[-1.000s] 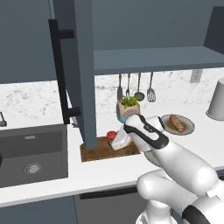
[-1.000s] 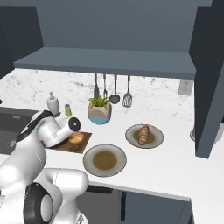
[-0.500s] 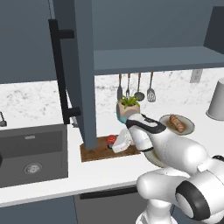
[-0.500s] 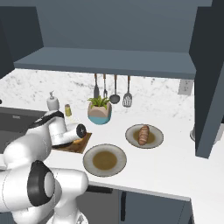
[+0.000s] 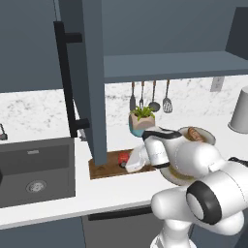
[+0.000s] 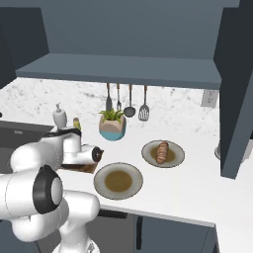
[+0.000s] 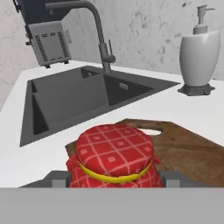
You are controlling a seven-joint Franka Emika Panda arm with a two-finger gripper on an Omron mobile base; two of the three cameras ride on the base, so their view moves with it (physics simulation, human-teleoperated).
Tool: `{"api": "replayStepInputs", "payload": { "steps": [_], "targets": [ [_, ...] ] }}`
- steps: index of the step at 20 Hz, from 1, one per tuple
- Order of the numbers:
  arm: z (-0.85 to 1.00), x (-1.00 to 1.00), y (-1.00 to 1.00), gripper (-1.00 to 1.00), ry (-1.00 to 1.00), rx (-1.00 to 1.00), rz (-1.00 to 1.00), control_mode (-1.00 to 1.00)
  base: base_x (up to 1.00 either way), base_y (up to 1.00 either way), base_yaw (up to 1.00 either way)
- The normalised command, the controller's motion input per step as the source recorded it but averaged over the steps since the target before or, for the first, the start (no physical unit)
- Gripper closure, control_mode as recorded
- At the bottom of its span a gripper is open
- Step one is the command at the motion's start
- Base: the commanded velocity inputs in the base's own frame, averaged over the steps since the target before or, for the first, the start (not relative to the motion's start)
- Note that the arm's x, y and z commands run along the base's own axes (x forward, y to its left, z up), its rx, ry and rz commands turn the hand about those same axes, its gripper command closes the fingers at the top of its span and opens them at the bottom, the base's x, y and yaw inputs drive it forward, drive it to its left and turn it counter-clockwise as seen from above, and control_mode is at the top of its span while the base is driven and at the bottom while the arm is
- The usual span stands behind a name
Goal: From the different types of pastries on the counter, select a croissant and place it on the cutting board. Then retrieve a jar of jam from the cabinet and place it alongside the croissant on the cutting board.
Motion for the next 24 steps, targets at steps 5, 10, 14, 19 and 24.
{"api": "replayStepInputs", "payload": {
  "steps": [5,10,14,19,24],
  "targets": [
    [-0.14,0.03,0.00,-1.00,0.00,0.02,0.00,-1.00,0.00,0.00,0.00],
    [-0.12,0.06,0.00,-1.00,-0.02,0.00,0.00,-1.00,0.00,0.00,0.00],
    [-0.01,0.00,-0.02,-1.00,-0.01,0.03,0.00,-1.00,0.00,0.00,0.00],
    [0.46,-0.04,-0.01,-1.00,0.00,0.12,0.00,-1.00,0.00,0.00,0.00],
    [0.53,-0.25,0.00,-1.00,0.00,0.09,0.00,-1.00,0.00,0.00,0.00]
  ]
}}
